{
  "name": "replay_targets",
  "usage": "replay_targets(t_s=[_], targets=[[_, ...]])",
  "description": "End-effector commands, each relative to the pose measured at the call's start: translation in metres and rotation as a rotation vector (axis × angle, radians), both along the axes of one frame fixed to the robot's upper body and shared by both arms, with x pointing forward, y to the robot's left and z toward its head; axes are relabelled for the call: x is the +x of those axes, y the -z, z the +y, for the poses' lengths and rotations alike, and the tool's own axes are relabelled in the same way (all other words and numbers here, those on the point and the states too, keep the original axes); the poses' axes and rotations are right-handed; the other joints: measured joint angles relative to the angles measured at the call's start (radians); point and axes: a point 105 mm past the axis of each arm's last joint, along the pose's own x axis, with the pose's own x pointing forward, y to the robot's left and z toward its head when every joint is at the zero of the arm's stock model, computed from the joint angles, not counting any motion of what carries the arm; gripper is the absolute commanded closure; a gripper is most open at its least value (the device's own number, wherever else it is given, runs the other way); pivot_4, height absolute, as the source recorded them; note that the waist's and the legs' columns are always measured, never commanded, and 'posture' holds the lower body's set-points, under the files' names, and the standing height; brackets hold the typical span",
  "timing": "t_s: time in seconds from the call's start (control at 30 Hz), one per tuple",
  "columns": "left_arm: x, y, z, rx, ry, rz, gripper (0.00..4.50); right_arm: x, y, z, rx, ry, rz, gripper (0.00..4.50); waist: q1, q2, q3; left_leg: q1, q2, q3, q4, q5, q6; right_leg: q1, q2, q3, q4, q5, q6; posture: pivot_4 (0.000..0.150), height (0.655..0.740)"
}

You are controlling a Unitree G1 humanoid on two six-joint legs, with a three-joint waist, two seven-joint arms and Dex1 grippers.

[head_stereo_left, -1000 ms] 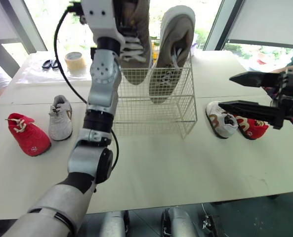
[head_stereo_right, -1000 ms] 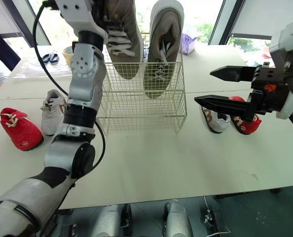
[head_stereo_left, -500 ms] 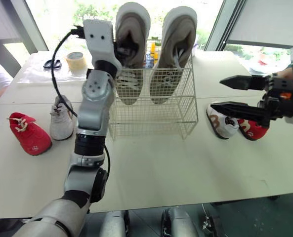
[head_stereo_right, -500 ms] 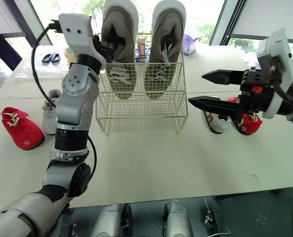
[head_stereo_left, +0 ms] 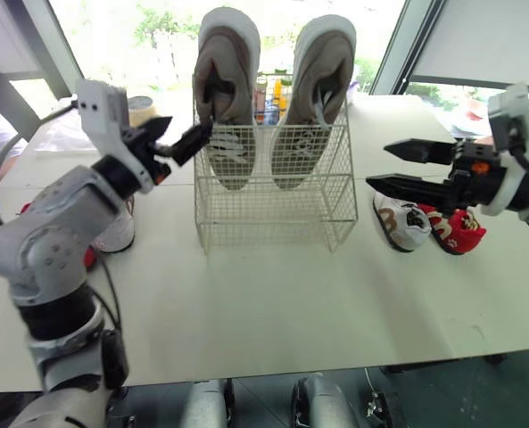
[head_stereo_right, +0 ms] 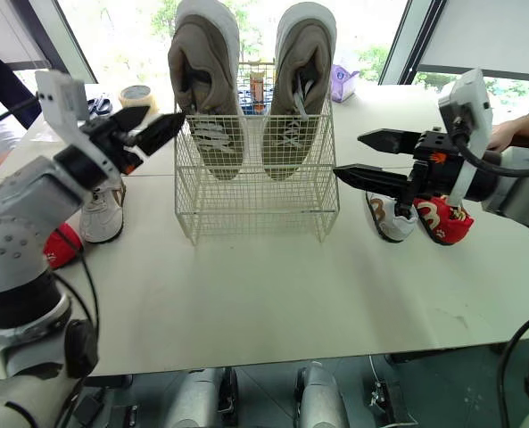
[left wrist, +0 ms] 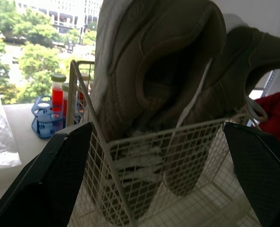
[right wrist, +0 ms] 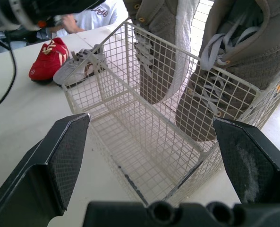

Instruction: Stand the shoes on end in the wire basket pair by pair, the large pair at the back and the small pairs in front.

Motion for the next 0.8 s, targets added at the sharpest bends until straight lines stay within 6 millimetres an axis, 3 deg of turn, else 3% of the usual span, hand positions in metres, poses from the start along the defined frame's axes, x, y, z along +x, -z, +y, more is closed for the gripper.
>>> replay_targets(t_s=[0.03,0.1,0.17,0.3,0.4,0.57,0.8], targets=[[-0.026,-0.005,-0.001,0.0,0.129,-0.027,0.06,0.004,-0.009,-0.01,0.02,0.065,-0.051,0.0,0.0,0.0,0.0,0.0,0.0,0.0,0.0,0.0,0.0,0.0,0.0,0.0,0.0,0.0,0.0,0.15,0.6675],[-0.035,-0.004,0.001,-0.001,0.147,-0.058,0.06,0.008,-0.006,-0.019,0.03,0.124,-0.058,0.0,-0.001,0.0,0.0,0.001,0.0,0.0,0.0,0.0,0.0,0.001,0.0,0.0,-0.001,0.0,0.0,0.15,0.6675],[-0.047,0.004,-0.006,0.026,0.213,-0.058,0.06,0.018,-0.002,-0.041,0.049,0.284,-0.101,0.0,-0.001,0.0,0.0,0.002,0.0,0.0,-0.001,0.0,0.0,0.002,0.0,0.0,-0.001,0.0,0.0,0.15,0.6675],[-0.068,0.012,-0.038,-0.054,0.428,-0.021,0.06,0.02,-0.005,-0.077,0.104,0.45,-0.163,0.0,0.006,0.001,0.0,0.004,0.0,0.0,0.0,0.0,0.0,0.005,0.0,0.0,-0.002,0.0,0.0,0.15,0.6675],[-0.076,0.023,-0.062,-0.071,0.482,-0.003,0.06,0.017,0.014,-0.094,0.062,0.556,-0.16,0.0,0.005,0.001,-0.001,0.006,0.0,0.0,-0.001,0.0,0.0,0.007,0.0,0.0,-0.002,0.0,0.0,0.15,0.6675],[-0.078,0.037,-0.087,-0.142,0.478,0.04,0.06,0.005,0.061,-0.102,0.046,0.668,-0.103,0.0,-0.001,0.003,-0.003,0.008,0.0,0.0,-0.001,0.0,0.0,0.008,0.0,0.0,-0.002,0.0,0.0,0.15,0.6675],[-0.092,0.071,-0.101,-0.014,0.474,0.085,0.06,0.0,0.113,-0.096,0.101,0.734,-0.013,0.0,-0.002,0.013,-0.009,0.008,0.0,0.0,-0.002,-0.001,0.0,0.007,0.001,0.001,-0.002,0.0,0.0,0.15,0.6675]])
